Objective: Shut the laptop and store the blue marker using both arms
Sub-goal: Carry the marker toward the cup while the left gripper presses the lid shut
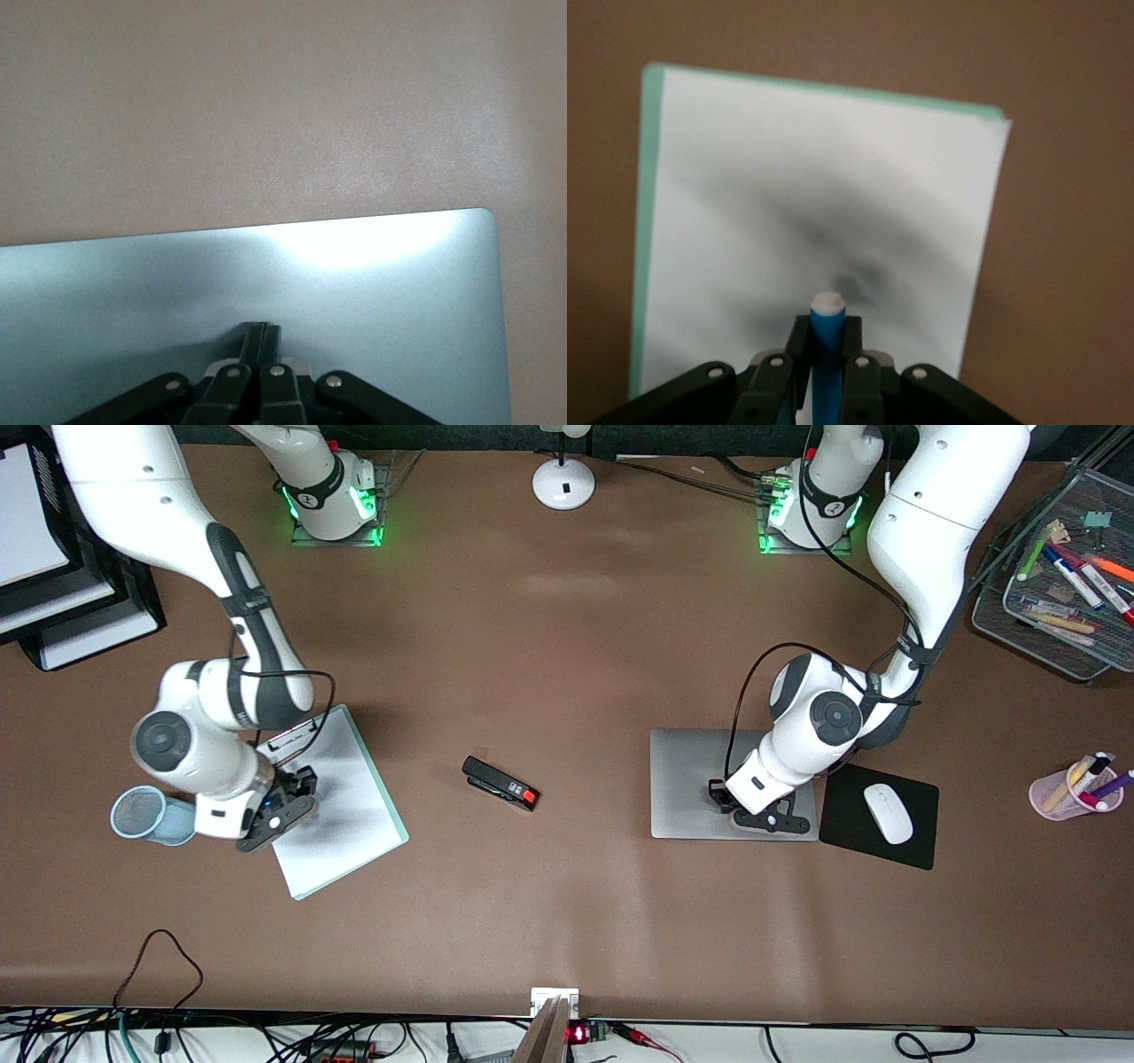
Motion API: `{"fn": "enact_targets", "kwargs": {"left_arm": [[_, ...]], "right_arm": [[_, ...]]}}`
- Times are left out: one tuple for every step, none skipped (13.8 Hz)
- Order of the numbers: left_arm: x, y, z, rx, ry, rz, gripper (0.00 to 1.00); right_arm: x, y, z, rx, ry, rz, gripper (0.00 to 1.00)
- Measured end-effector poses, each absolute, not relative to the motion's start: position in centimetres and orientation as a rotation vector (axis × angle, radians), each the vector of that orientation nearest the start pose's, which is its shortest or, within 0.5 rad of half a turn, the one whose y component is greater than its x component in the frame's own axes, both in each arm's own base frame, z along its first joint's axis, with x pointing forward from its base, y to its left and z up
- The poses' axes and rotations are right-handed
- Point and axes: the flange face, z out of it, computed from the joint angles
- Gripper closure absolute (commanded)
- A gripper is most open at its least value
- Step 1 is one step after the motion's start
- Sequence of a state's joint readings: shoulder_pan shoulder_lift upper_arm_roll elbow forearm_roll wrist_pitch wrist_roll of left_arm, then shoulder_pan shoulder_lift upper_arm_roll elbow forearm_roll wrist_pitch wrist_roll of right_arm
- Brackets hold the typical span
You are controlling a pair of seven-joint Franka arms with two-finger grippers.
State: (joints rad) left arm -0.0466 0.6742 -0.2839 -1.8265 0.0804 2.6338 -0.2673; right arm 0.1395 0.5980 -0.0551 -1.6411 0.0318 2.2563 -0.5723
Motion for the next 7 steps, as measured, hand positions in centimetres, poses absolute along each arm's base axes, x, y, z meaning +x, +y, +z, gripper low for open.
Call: {"fn": "enact_targets", "kwargs": {"left_arm": [[63.0,-20.3,18.8,-3.303,0.094,-0.190,1.00],[63.0,-20.3,18.5,-3.306,0.092,-0.198,1.00],[63.1,-20.3,18.5,-3.309,0.090,-0.214,1.00],[63.1,-20.3,18.4,-3.310,0.088,-0.224,1.00],[63.2,-20.3,18.4,-3.311,0.087,-0.230,1.00],[63.2,-20.3,18.4,-3.311,0.086,-0.235,1.00],[63.3,-20.2,18.5,-3.311,0.083,-0.240,1.00]], "right_arm": [[69.5,6.3,29.4,-2.988,-0.990,-0.050,1.00],[70.2,6.0,31.3,-2.992,-0.981,-0.075,1.00],[70.6,5.5,32.5,-2.998,-0.970,-0.097,1.00],[70.9,4.9,33.4,-3.003,-0.965,-0.116,1.00],[71.0,4.5,34.2,-3.003,-0.973,-0.131,1.00],[71.0,4.3,34.9,-2.999,-0.987,-0.143,1.00],[71.0,4.0,35.6,-2.994,-1.002,-0.154,1.00]]}}
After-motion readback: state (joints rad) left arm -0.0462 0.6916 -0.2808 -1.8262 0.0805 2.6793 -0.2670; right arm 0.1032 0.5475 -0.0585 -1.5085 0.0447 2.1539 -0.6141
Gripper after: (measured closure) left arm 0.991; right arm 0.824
